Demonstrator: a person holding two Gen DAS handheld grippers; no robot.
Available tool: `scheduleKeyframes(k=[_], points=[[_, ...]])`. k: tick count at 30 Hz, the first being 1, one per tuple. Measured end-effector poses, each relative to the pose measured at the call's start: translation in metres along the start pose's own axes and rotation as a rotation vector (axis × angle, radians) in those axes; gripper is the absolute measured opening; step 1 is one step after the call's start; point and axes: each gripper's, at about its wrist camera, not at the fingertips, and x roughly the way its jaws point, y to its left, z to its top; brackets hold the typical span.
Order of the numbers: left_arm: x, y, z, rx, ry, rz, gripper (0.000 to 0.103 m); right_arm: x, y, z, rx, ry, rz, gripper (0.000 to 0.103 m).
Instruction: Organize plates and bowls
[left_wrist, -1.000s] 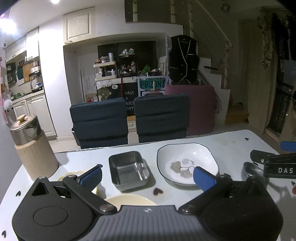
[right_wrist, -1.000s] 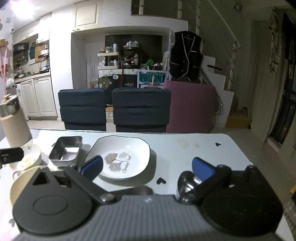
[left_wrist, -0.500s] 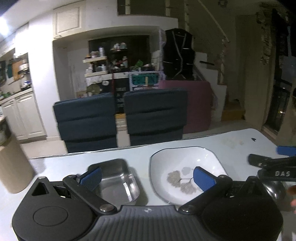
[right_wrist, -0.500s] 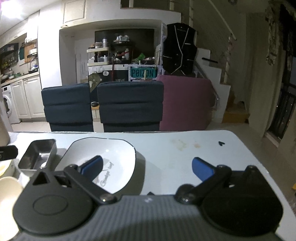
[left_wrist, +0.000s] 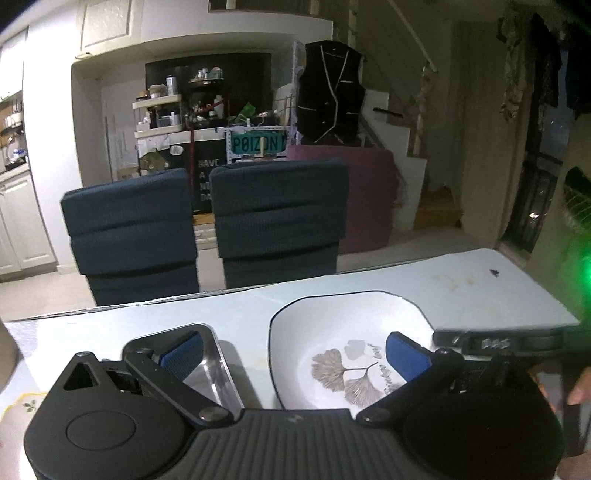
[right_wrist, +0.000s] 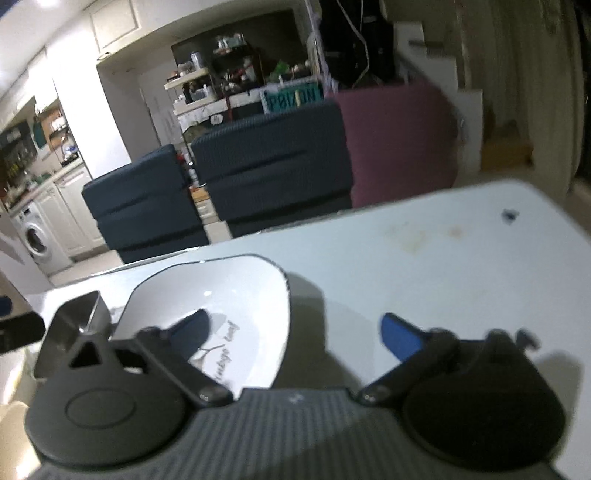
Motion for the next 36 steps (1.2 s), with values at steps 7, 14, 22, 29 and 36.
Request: scheduleKeyframes(k=[7, 14, 22, 29, 36], points=[[0.012, 0.003, 0.004, -0.050, 0.013, -0.032, 0.103, 0.032, -0.005, -0.004, 0.063, 0.101, 0.026, 0.022], [0.029, -0.005, 0.010, -0.056, 0.060, -0.053, 0.103, 0.027, -0.022, -0.003, 0.055, 0.078, -0.022, 0.022], [0.067, -0.008, 0.010, -0.127, 0.155, -0.099, 0.077, 0.020, -0.035, -0.004, 0.062, 0.079, 0.011, 0.021], [0.099, 0.001, 0.001, -0.178, 0.272, -0.063, 0.055, 0.023, -0.030, -0.003, 0.021, 0.065, 0.021, 0.031], [0.117, 0.010, -0.005, -0.221, 0.334, -0.087, 0.045, 0.038, -0.034, -0.001, 0.059, 0.104, 0.029, 0.027]])
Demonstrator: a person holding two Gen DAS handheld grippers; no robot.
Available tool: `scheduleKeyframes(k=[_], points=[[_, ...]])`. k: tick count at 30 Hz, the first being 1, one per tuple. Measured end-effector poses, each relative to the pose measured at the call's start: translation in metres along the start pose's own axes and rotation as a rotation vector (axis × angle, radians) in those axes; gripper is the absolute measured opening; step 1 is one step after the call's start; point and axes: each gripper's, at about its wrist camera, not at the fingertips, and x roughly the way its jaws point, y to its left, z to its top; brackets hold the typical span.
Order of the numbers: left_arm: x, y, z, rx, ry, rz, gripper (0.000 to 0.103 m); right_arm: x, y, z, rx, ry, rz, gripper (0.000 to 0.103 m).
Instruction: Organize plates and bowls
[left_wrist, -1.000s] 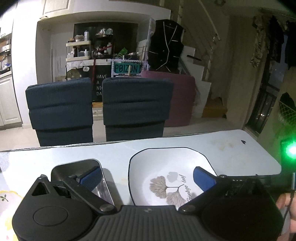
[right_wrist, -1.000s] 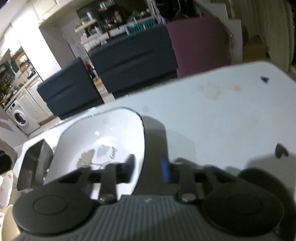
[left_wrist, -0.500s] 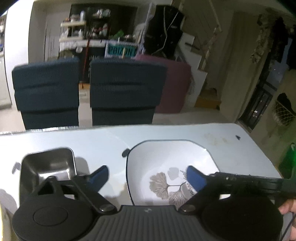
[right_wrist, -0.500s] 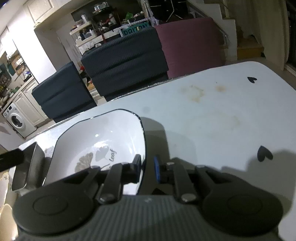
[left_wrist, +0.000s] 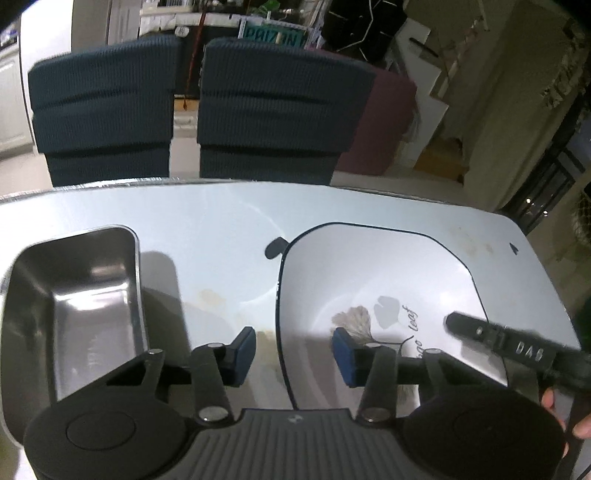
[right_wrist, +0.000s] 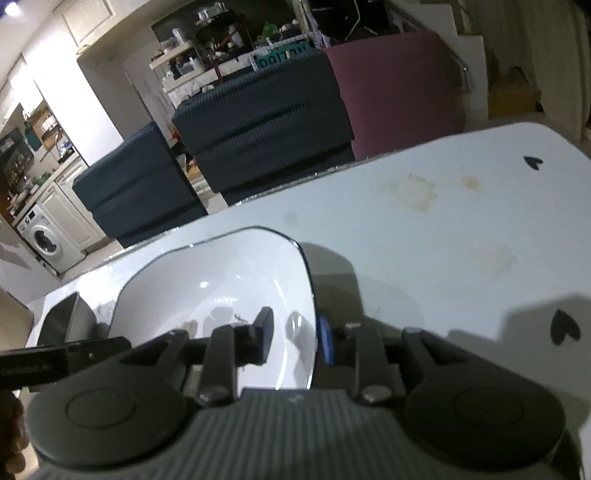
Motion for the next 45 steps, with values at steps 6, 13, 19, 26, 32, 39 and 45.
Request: scheduleKeyframes(k=[6, 13, 19, 26, 32, 39, 45], points=[[0.011, 0.006, 0.003, -0.020, 0.030, -0.023, 0.017, 0.004, -0.011, -0.001, 0.045, 0.030, 0.044, 0.020], [0.004, 0.002, 0.002, -0.003, 0.011, -0.007, 0.016, 0.000, -0.003, -0.005, -0.002, 0.022, 0.024, 0.018], [-0.033, -0.014, 0.005, 0.051, -0.072, 0.036, 0.017, -0.023, 0.015, -0.004, -0.075, -0.011, 0.025, 0.019], [-0.101, -0.030, -0.003, 0.083, -0.151, 0.056, 0.017, -0.074, 0.032, 0.003, -0.097, -0.065, 0.060, 0.019], [-0.167, -0.046, -0.030, 0.085, -0.192, 0.065, 0.017, -0.137, 0.049, -0.001, -0.139, -0.074, 0.087, 0.019], [-0.230, -0.053, -0.082, 0.108, -0.228, 0.059, 0.016, -0.208, 0.059, -0.032, -0.155, -0.066, 0.105, 0.019], [-0.265, -0.043, -0.136, 0.065, -0.229, 0.050, 0.016, -0.254, 0.072, -0.073, -0.204, -0.065, 0.100, 0.019]])
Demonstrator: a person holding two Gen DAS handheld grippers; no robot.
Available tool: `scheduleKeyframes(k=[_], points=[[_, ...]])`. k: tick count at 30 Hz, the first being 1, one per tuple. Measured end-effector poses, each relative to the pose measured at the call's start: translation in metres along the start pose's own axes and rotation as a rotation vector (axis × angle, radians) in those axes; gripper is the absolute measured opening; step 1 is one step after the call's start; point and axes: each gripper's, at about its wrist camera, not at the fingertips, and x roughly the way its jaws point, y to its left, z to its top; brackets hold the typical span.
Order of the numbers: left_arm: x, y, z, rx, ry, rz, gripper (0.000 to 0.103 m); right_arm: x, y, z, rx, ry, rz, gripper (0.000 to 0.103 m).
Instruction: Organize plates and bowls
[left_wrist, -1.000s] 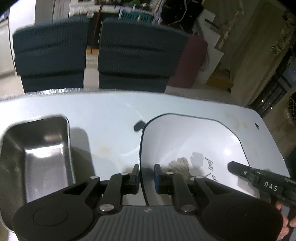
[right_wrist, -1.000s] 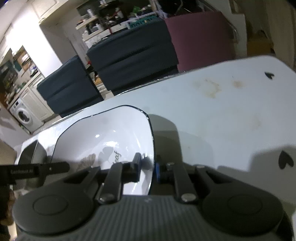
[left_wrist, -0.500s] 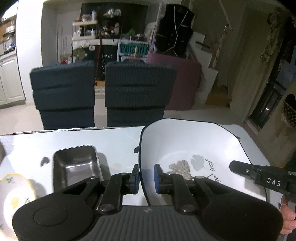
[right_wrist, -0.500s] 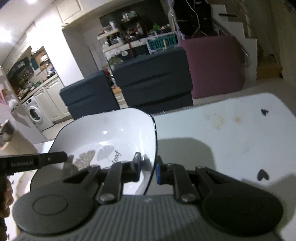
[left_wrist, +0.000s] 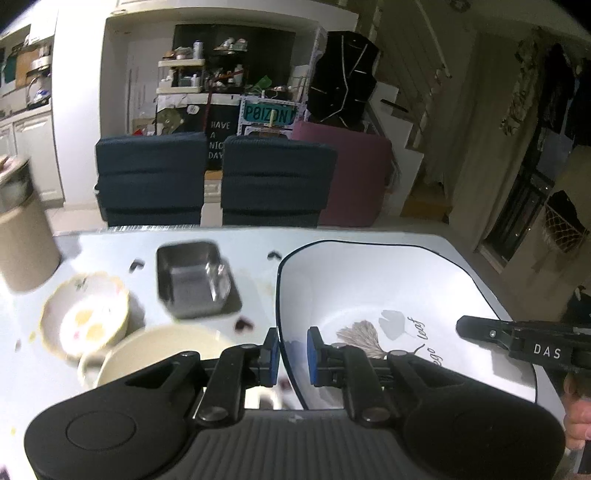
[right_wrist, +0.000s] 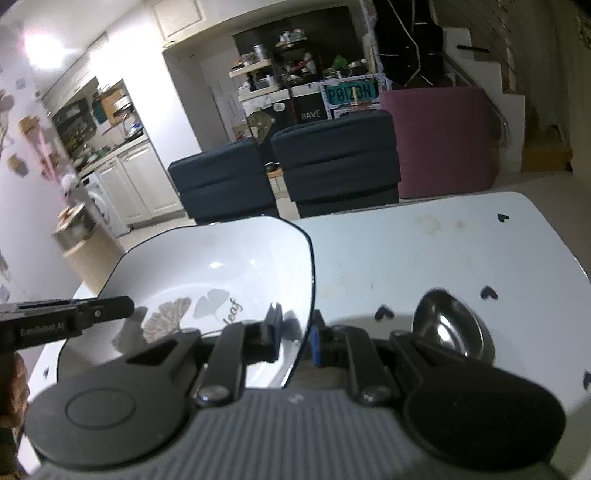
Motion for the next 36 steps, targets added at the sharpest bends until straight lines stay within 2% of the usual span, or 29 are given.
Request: scheduleKeyframes(k=[8, 16, 25, 36], points=[[-0.026, 0.025, -0.071, -0.069, 0.057, 0.003, 0.016, -0.016, 0.023, -0.053, -0.039, 0.087, 0.007, 0.019], [-0.013, 0.041, -0.122, -0.136, 0.154, -0.019, 0.017, -0.012, 0.045, -0.107, -0.082, 0.199, -0.031, 0.019], [0.018, 0.040, -0.148, -0.127, 0.228, -0.005, 0.019, -0.001, 0.045, -0.131, -0.094, 0.300, -0.073, 0.019], [0.046, 0.041, -0.152, -0.140, 0.268, 0.038, 0.022, 0.026, 0.042, -0.134, -0.115, 0.362, -0.108, 0.019]])
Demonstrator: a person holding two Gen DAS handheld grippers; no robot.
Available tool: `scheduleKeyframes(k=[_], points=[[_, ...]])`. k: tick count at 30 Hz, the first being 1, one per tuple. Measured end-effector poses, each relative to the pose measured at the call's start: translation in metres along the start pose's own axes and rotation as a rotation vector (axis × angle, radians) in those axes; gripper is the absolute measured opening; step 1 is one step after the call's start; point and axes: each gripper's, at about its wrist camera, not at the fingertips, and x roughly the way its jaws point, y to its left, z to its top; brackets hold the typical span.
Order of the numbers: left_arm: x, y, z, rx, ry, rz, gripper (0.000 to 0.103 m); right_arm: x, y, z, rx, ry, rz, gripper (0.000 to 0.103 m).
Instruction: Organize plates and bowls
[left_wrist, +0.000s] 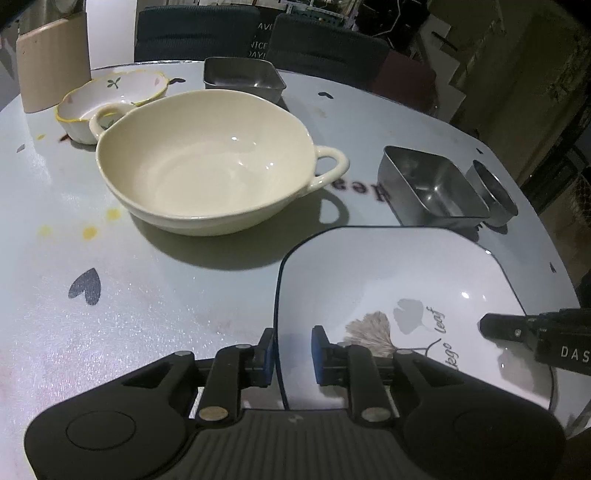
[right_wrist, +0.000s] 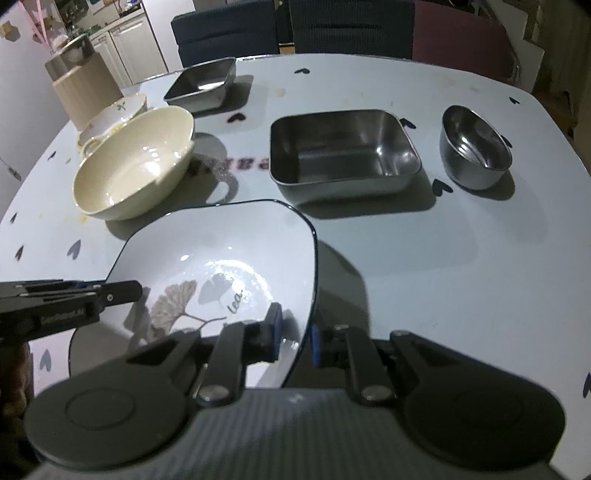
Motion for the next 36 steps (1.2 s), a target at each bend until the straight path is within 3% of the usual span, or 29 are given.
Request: scheduleKeyframes(k=[36], points=[[-0.002, -0.012, 0.003, 0.078, -0.007, 0.028, 0.020, 0.023, 0.002, 0.008, -0.021, 0.062, -0.085, 0.022]])
